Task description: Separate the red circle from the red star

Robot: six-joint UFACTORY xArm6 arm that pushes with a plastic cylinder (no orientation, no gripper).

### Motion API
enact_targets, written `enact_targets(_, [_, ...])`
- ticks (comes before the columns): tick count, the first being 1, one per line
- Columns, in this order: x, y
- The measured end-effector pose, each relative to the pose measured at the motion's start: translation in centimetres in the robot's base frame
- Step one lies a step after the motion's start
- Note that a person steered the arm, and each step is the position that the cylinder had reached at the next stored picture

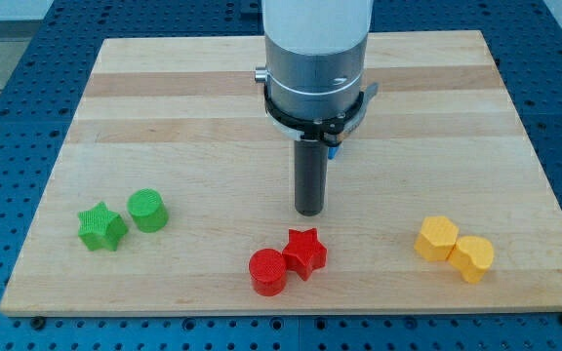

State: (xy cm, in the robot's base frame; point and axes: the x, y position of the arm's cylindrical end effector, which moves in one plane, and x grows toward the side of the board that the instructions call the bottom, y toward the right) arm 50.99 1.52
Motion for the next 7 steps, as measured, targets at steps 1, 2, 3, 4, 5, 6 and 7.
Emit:
enact_targets(1, [0.0,0.0])
enact_targets(2, [0.7,0.6])
enact_targets(3, [1.9,3.3])
enact_targets(4, [3.0,4.7])
enact_targets(5, [4.9,3.4])
enact_targets(6, [6.0,3.8])
enact_targets(7, [8.4,2.3])
